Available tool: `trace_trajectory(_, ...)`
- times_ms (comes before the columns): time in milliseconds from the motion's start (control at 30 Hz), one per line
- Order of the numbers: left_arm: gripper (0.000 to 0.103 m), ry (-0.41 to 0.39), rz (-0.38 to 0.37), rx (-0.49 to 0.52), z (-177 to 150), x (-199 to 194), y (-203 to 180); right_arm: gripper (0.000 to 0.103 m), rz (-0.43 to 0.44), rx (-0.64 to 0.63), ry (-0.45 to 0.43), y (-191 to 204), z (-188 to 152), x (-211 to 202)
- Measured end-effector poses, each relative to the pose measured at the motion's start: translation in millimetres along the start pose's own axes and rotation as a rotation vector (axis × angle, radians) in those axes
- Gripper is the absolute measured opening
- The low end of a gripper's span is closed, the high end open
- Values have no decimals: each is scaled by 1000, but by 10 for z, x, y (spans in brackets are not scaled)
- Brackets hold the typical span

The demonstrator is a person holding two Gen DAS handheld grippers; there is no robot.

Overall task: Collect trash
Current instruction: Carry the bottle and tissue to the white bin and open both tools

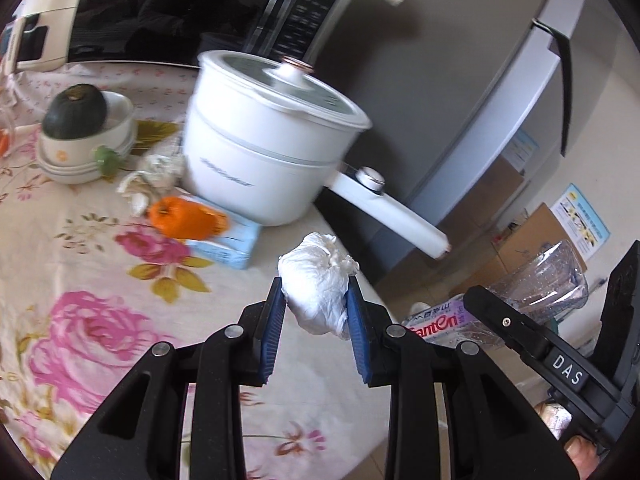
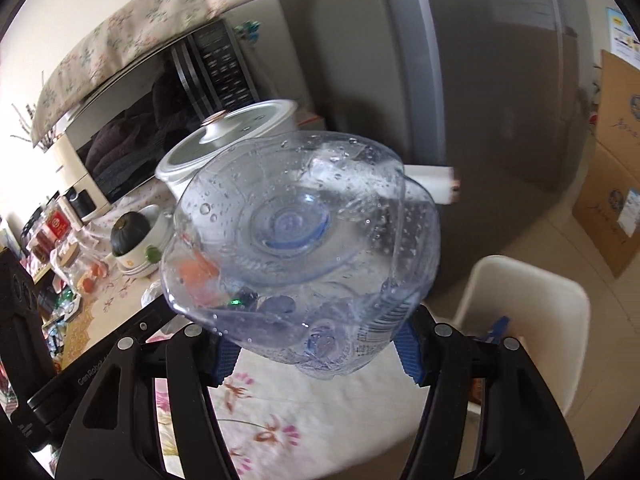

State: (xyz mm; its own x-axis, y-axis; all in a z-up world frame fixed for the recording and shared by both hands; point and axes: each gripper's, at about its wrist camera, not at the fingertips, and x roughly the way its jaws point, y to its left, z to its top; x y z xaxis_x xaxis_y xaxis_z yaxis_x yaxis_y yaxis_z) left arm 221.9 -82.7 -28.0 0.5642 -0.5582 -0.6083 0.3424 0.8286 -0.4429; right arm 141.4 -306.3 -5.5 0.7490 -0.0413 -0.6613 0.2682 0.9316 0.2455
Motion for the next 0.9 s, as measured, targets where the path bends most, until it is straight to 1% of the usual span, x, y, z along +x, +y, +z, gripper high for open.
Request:
trace_trajectory(133,31,14,-39,14,-67,130,-262,60,-40,18,-12,-296,-30,-102)
trace_trajectory(433,31,46,-111,108,-305,344,-911,60,-152,81,-31,-948,-77,-251)
trace_trajectory(567,31,68,-122,133,-401,436,-1087,60,-204,130,-21,-1262,-94,-275)
trace_trajectory(800,31,103,-141,152,-541,600,-1352,61,-272,225,14,-1694,-74,-171)
trace_trajectory(833,31,105,-144,156,-558,610,-1369,62,-281,235,16,-1731,-74,-158)
trace_trajectory(867,31,110,-147,160,-578,631,-1405,65,-297,249,14,-1791,-72,-157)
trace_trajectory(900,31,114,-150,163,-590,642,-1420,78,-310,260,6,-1812,-68,-179)
